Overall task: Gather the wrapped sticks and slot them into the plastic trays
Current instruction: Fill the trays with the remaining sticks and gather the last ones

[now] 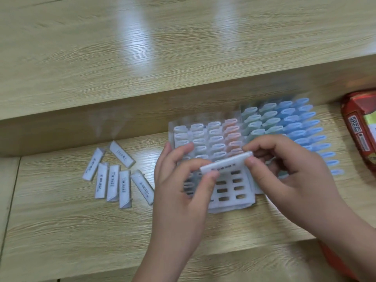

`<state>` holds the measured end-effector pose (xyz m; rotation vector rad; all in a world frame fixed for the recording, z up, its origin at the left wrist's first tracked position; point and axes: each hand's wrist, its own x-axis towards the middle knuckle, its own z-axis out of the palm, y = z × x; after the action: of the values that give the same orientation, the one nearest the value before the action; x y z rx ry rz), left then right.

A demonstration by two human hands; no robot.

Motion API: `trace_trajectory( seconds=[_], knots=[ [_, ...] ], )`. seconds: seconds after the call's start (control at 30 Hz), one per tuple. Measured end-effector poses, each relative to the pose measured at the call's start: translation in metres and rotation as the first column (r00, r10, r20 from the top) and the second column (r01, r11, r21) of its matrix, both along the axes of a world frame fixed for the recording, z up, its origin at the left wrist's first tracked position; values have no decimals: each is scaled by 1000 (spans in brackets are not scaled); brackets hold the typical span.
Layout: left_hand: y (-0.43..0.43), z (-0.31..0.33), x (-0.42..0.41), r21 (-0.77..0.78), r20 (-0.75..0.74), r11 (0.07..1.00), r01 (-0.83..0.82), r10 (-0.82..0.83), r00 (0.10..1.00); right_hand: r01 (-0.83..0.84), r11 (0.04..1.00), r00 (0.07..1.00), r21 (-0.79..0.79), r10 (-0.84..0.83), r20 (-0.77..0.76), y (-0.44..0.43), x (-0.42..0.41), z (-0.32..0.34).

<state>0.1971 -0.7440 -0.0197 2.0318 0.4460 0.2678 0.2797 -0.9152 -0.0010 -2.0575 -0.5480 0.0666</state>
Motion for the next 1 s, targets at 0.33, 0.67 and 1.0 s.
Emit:
trace_trajectory(
  seconds=[0.33,0.67,1.0],
  knots=[
    [7,-9,-3,139,6,989,40,-41,999,-114,954,933,-277,198,300,-9,4,-11],
    [8,-21,-5,184,47,982,38,-47,998,-95,888,820,-450,326,470,-6,6,-18],
    [12,-24,-6,438,72,878,192,-247,966,-178,828,738,-532,469,484,-5,-3,-23]
  ],
)
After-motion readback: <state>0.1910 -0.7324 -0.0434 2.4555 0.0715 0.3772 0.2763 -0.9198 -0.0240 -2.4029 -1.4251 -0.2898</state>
